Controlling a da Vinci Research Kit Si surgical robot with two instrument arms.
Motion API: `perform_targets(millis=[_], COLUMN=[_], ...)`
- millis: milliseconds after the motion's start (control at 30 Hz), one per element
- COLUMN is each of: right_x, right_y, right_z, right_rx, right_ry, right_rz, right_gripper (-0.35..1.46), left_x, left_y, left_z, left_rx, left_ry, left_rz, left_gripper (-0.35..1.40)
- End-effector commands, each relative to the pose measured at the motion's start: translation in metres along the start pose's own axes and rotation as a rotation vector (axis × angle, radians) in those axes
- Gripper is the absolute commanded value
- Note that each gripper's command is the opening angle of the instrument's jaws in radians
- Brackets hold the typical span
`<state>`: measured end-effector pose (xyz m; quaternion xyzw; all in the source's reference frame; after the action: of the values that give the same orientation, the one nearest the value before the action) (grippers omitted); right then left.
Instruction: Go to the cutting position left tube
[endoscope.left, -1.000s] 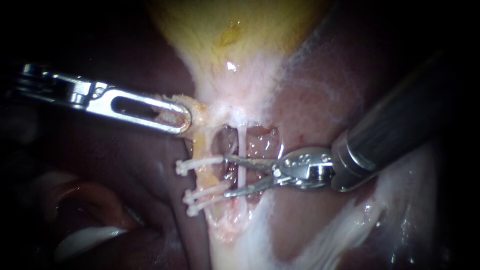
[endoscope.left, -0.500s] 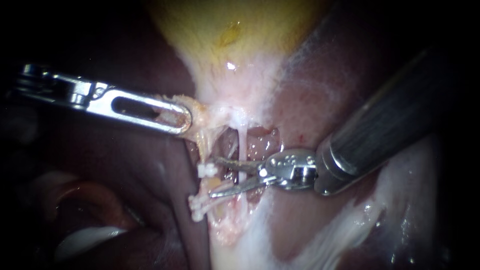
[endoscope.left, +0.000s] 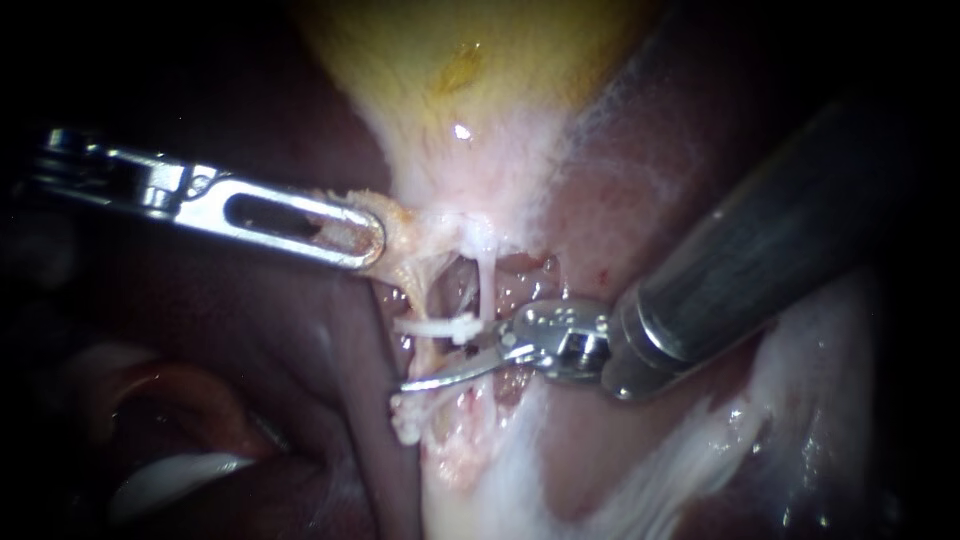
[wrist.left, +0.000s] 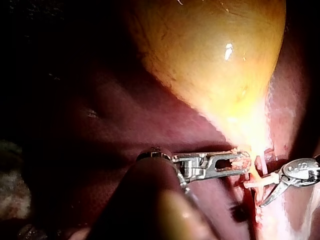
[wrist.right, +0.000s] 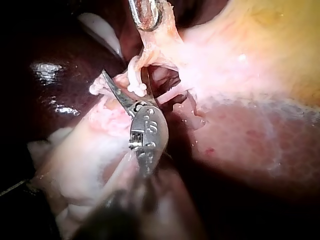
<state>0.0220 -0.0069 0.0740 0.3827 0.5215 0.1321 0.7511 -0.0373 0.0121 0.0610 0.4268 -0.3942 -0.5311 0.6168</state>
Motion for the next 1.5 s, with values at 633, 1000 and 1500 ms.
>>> perform_targets(millis=[633,1000,1500], right_x=[0.0,0.0003,0.0006], right_y=[0.0006,0.0008,0.002], right_z=[0.0002,0.0022,0.0048], right_rx=[0.017,0.054,0.036], right_ry=[0.012,0.021,0.053], right_rz=[0.026,0.025,0.025], right_gripper=[1.43,1.43,1.43], left_x=[0.0,-0.0001,0.0], left_y=[0.0,0.0,0.0], left_z=[0.0,0.0001,0.0001], left_rx=[0.0,0.0,-0.001], left_ry=[0.0,0.0,0.0], left_rz=[0.0,0.0,0.0], left_gripper=[-0.35,-0.35,-0.35])
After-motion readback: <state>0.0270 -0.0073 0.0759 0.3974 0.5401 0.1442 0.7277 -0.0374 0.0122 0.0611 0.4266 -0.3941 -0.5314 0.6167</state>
